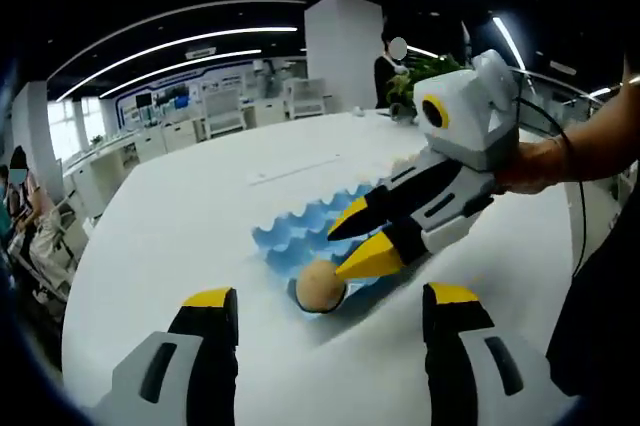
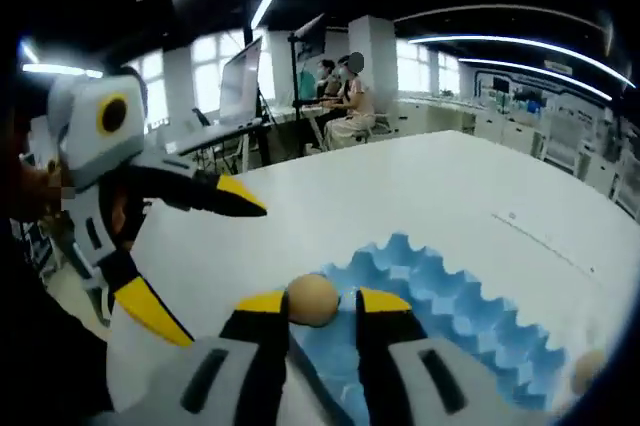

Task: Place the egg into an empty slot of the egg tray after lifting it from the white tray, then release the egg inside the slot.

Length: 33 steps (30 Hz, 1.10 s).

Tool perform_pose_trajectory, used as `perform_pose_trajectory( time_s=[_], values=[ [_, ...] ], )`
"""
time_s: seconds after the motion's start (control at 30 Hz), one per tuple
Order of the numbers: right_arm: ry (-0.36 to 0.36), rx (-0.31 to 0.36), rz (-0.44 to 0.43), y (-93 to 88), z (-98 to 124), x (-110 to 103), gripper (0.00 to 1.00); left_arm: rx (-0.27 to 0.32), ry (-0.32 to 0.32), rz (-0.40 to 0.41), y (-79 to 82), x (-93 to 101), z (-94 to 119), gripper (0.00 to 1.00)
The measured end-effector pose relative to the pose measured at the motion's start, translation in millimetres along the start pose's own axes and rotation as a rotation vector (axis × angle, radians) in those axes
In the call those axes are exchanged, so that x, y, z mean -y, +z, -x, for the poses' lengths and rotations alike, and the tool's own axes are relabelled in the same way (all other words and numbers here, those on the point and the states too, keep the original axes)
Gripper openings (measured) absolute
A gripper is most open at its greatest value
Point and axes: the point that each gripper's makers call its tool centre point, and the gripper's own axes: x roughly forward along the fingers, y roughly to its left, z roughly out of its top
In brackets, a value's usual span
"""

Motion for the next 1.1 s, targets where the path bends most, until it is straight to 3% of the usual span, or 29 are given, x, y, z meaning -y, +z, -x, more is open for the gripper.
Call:
perform_pose_trajectory(
  time_s=[0.07, 0.33, 0.6, 0.73, 0.87, 1.1],
  values=[
    [-0.025, 0.032, -0.078, -1.3, 15, 5, 0.27, -0.006, -0.008, 0.001, -1.4, 1.1, -1, 0.75],
    [-0.184, 0.056, -0.126, -24.5, 68, 30, 0.26, -0.013, -0.03, -0.011, -0.5, 7.9, -5, 0.74],
    [-0.401, 0.147, -0.222, -31.4, 121, 70, 0.26, -0.013, -0.046, -0.046, 1.1, 13.7, -6, 0.74],
    [-0.469, 0.137, -0.256, -43.2, 143, 86, 0.26, -0.005, -0.041, -0.049, 3.9, 14.3, -5, 0.74],
    [-0.582, 0.207, -0.292, -41.8, 173, 105, 0.26, -0.008, -0.042, -0.046, 3.5, 13.8, -5, 0.73],
    [-0.741, 0.13, -0.259, -63.8, 206, 131, 0.26, -0.014, -0.051, -0.042, 2.8, 18.0, -4, 0.72]
  ],
)
